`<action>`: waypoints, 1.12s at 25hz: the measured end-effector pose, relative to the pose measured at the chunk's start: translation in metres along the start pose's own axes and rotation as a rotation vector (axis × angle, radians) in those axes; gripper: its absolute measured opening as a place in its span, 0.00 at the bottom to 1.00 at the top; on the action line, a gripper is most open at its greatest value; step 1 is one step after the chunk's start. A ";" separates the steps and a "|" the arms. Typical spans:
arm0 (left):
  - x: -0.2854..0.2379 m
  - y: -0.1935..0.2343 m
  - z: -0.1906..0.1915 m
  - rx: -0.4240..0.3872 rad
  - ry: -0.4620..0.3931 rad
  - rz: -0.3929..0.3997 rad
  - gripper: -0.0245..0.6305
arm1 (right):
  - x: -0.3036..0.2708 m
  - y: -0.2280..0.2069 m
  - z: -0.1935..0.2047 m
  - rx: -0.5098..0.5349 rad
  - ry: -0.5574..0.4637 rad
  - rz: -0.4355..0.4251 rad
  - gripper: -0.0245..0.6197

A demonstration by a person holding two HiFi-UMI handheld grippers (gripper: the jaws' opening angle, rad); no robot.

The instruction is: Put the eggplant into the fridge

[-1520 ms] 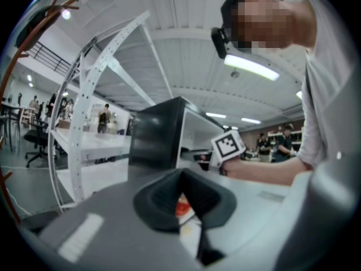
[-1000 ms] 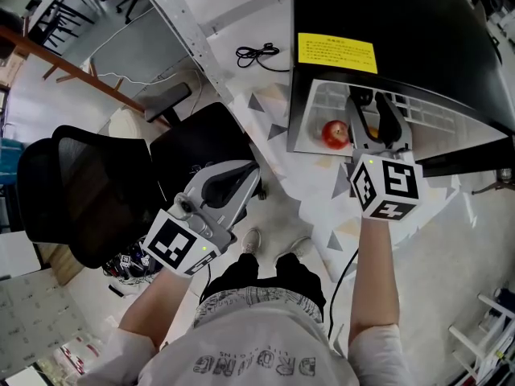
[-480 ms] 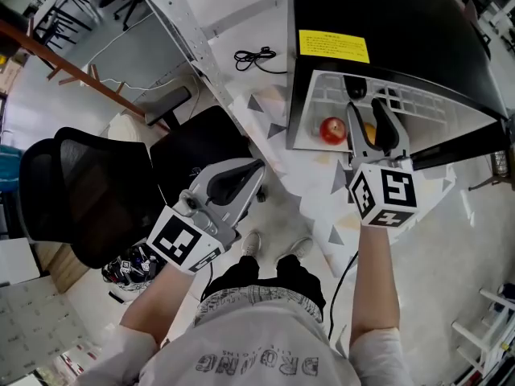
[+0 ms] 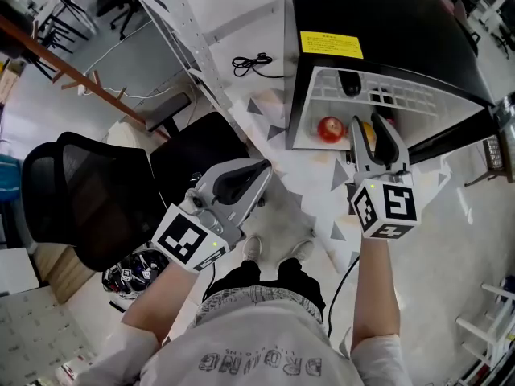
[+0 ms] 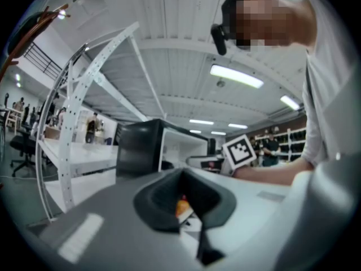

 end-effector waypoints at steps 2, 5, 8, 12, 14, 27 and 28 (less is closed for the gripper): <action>0.003 -0.001 -0.002 -0.006 -0.005 0.008 0.05 | 0.008 0.003 0.001 0.001 0.000 0.005 0.25; 0.009 -0.002 -0.005 -0.011 -0.011 0.017 0.05 | 0.021 0.010 0.001 0.002 -0.001 0.009 0.23; 0.015 -0.004 -0.007 -0.018 -0.015 0.029 0.05 | 0.033 0.017 0.001 0.007 -0.008 0.005 0.20; 0.022 -0.005 -0.009 -0.027 -0.019 0.043 0.05 | 0.046 0.026 0.002 0.008 -0.016 0.002 0.19; 0.026 -0.006 -0.009 -0.030 -0.020 0.048 0.05 | 0.051 0.032 0.002 0.012 -0.016 0.002 0.17; 0.042 -0.011 -0.017 -0.040 -0.045 0.072 0.05 | 0.085 0.059 0.001 0.013 -0.028 -0.010 0.08; 0.043 -0.011 -0.017 -0.041 -0.047 0.074 0.05 | 0.088 0.060 0.001 0.013 -0.027 -0.011 0.08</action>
Point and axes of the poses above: the fingertips, and each gripper's own axes: x backward along the fingers, y to its left, z out of its underside, the point moved 10 cm from there along x, backward along the fingers, and after that the axes turned 4 degrees about y, right-handed, at the moved point
